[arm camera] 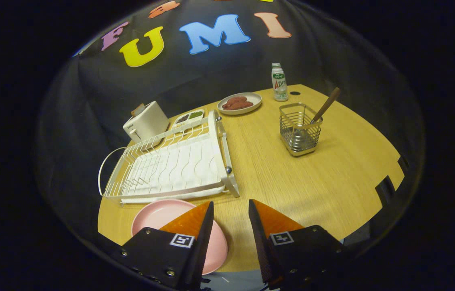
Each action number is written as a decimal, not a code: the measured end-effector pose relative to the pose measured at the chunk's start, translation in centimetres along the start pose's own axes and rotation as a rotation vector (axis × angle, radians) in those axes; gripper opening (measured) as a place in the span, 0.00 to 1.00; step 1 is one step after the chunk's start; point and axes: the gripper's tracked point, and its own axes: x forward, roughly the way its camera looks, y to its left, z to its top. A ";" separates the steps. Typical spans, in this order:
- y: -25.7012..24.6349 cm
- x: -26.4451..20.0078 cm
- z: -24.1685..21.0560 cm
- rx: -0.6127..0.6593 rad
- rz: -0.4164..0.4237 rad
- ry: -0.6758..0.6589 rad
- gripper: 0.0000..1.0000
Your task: Take the plate from the dish rack, then take the spoon from the basket and place it into the plate.
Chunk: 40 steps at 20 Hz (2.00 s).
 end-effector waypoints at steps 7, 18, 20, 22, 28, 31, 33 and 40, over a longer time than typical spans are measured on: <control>-4.1 0.0 7.5 0.021 -0.080 -0.186 0.54; -13.7 2.7 14.4 0.125 -0.276 -0.282 0.54; -15.1 3.2 15.1 0.149 -0.302 -0.289 0.54; -16.6 3.9 15.7 0.171 -0.327 -0.292 0.54; -19.4 6.7 16.1 0.221 -0.340 -0.280 0.54; -19.6 7.9 15.9 0.231 -0.317 -0.270 0.50; -19.9 8.9 15.6 0.229 -0.301 -0.253 0.50; -17.8 9.2 17.3 0.221 -0.202 -0.301 0.02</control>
